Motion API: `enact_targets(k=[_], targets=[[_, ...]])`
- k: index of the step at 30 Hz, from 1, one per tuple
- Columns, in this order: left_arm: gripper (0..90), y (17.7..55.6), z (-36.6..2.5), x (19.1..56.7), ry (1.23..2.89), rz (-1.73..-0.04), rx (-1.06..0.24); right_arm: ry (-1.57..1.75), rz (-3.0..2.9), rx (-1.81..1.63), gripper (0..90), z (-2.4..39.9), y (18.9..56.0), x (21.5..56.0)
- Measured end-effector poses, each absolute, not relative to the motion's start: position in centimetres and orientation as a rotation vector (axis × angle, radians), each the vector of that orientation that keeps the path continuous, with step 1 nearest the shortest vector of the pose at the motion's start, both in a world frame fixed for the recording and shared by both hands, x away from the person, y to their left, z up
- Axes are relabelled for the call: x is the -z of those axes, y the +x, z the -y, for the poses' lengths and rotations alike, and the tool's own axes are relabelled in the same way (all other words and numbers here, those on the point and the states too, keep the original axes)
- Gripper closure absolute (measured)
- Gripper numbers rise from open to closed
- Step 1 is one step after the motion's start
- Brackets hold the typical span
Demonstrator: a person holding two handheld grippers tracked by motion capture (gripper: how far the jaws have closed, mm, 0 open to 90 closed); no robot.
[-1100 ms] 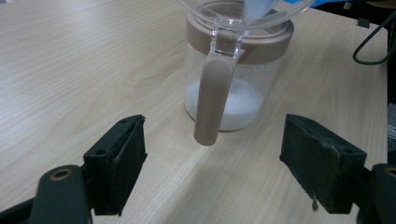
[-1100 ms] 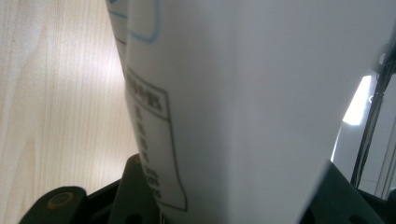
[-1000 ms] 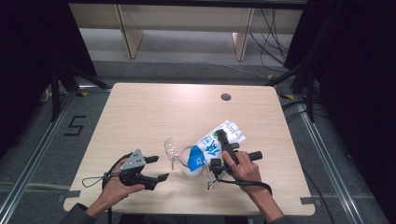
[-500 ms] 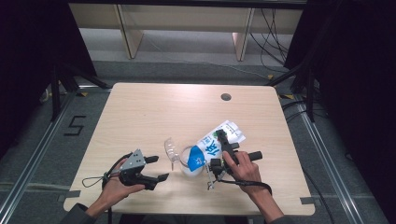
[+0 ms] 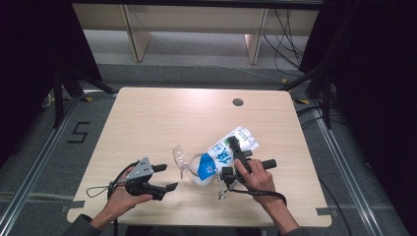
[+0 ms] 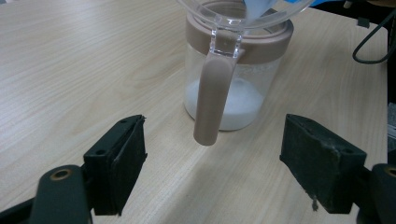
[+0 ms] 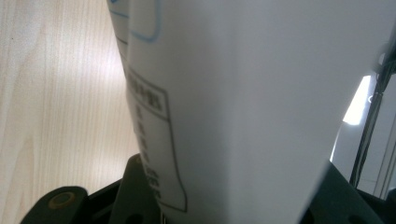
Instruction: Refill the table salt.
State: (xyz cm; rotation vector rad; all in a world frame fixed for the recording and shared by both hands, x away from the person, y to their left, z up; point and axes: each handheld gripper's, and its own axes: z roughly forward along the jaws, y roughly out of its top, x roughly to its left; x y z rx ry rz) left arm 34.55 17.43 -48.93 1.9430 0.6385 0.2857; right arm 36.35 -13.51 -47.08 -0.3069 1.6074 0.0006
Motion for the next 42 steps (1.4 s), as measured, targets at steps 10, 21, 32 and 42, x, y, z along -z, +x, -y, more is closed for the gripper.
enact_targets(k=[10, 21, 32, 42], targets=[[21.6, 34.54, -17.42, 48.93, 1.94, -0.638, -0.283, -0.284, -1.611, -0.005, 61.7, 13.44, 36.15, 47.37], [21.6, 34.53, -17.44, 48.91, 1.946, -0.64, -0.288, -0.288, -1.609, -0.004, 62.3, 13.43, 36.11, 47.34], [21.6, 34.57, -17.41, 48.96, 1.941, -0.638, -0.281, -0.285, -1.603, -0.009, 62.7, 13.52, 36.22, 47.35], [21.5, 34.62, -17.41, 48.97, 1.944, -0.631, -0.282, -0.279, -1.611, -0.001, 63.2, 13.53, 36.2, 47.31]])
